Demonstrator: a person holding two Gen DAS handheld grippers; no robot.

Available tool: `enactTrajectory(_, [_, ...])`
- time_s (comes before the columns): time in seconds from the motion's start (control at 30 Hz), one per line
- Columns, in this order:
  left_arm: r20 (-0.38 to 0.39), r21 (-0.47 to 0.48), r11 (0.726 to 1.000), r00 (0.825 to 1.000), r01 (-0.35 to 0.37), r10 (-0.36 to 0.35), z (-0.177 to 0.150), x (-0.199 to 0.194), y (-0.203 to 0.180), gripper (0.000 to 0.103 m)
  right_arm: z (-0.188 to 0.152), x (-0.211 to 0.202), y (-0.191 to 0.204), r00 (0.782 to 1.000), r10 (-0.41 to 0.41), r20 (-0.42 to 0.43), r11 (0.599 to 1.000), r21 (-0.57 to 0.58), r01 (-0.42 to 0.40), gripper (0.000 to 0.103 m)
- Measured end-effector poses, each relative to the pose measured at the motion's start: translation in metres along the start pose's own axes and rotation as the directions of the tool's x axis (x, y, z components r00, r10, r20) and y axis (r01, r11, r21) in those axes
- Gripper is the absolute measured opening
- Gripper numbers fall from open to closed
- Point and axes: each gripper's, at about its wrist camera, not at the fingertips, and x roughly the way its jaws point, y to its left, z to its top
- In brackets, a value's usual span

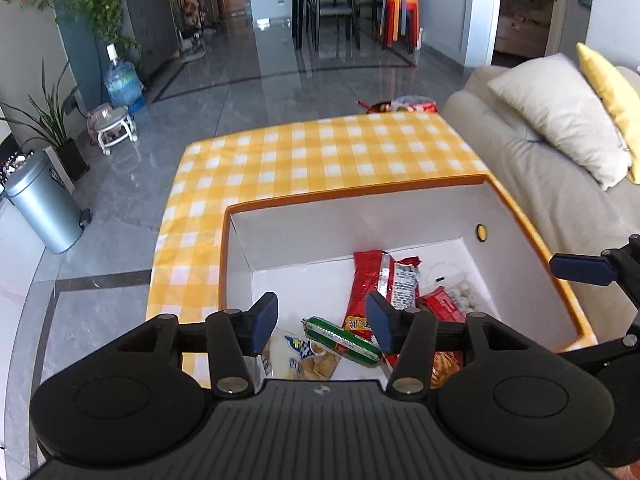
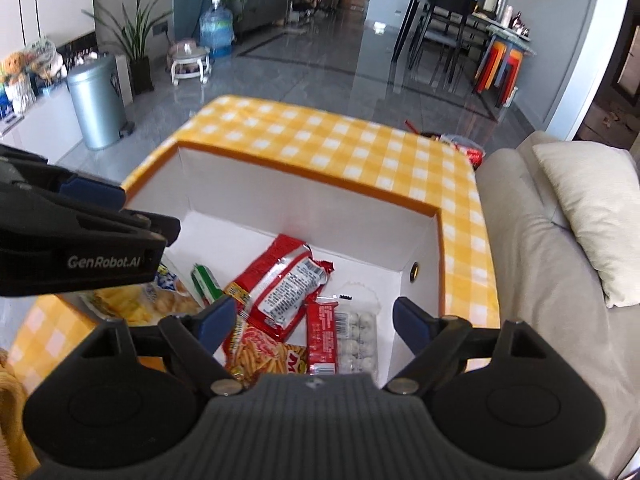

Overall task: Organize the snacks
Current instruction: 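Withdraw both tools from the box and lower them toward the remaining snacks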

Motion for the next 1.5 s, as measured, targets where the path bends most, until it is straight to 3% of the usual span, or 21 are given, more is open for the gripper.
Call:
enactTrajectory(0.33, [0.051, -0.053, 0.998, 0.999, 0.019, -0.016, -0.035, -0.054, 0.003, 0.063, -0.027, -0.055, 0.008, 0.997, -0.003, 0.080, 0.996, 0.084, -0.003, 0.087])
enactTrajectory(0.73, [0.046, -0.077, 0.996, 0.998, 0.036, -0.033, -0.086, -0.081, 0.009, 0.069, -0.083, -0.093, 0.015, 0.994, 0.008, 0.105, 0.989, 0.146, -0.023, 0.089])
enactTrajectory(1.17, [-0.100, -0.025, 0.998, 0.993, 0.059, -0.061, -0.133, -0.061, 0.021, 0.075, -0.144, -0.079, 0.022, 0.999, -0.010, 0.043, 0.987, 0.161, 0.003, 0.089])
enactTrajectory(1.5, [-0.133, -0.110, 0.992, 0.988, 0.061, -0.075, -0.141, -0.044, 0.040, 0.075, -0.160, -0.046, 0.032, 0.996, 0.079, -0.040, 0.978, 0.197, -0.069, 0.089])
